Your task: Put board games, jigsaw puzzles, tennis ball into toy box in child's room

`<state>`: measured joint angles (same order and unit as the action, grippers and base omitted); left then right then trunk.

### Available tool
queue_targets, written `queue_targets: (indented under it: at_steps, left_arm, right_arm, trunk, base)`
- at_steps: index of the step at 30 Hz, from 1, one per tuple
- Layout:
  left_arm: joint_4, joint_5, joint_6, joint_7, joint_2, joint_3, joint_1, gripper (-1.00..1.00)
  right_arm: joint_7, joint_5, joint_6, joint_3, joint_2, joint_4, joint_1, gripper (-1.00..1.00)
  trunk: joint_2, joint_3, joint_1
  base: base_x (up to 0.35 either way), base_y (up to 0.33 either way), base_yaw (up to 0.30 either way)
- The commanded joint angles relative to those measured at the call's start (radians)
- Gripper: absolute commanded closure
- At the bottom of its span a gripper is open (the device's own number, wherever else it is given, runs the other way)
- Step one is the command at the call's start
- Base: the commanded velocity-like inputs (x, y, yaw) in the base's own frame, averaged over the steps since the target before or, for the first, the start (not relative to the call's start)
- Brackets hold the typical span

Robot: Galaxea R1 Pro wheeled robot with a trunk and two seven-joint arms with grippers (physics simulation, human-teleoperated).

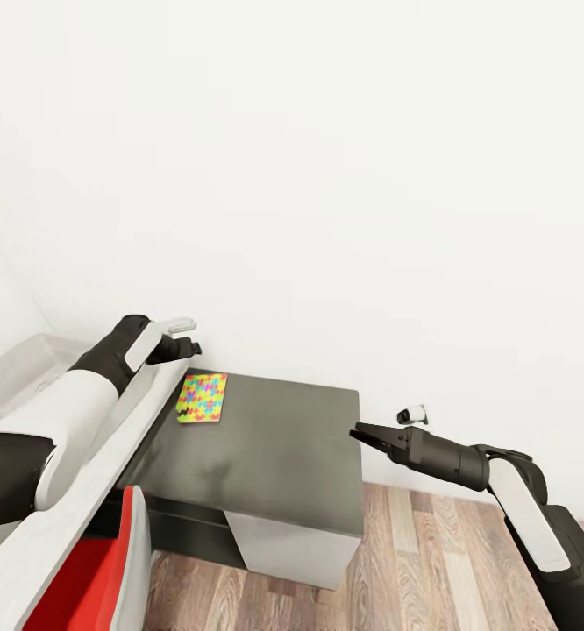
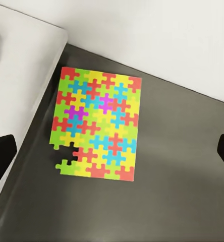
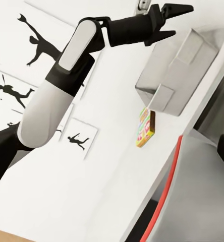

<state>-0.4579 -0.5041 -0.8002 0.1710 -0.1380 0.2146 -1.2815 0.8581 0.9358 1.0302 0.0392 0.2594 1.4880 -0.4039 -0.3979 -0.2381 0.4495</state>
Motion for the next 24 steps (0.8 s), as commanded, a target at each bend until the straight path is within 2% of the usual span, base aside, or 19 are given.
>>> queue_targets:
  at_steps: [1, 6, 24]
  left_arm:
    - [-0.001, -0.01, -0.002, 0.006, -0.001, 0.008, -0.001, -1.0]
    - [0.0, -0.011, -0.001, 0.002, -0.001, 0.008, -0.001, -1.0]
    - [0.001, -0.013, 0.007, 0.001, -0.002, 0.008, -0.001, -1.0]
  right_arm:
    - [0.003, 0.0, 0.004, 0.001, 0.0, 0.0, -0.001, -1.0]
    - [0.002, -0.001, 0.004, -0.001, -0.011, 0.0, -0.001, -1.0]
    - [0.002, 0.0, 0.004, -0.004, -0.013, 0.0, -0.001, -1.0]
  trunk:
    - [-0.002, -0.004, 0.001]
    - [-0.002, -0.012, 0.001]
    - [-0.002, -0.042, 0.001]
  base:
    - [0.0, 0.0, 0.0]
    - [0.0, 0.0, 0.0]
    - [0.0, 0.0, 0.0]
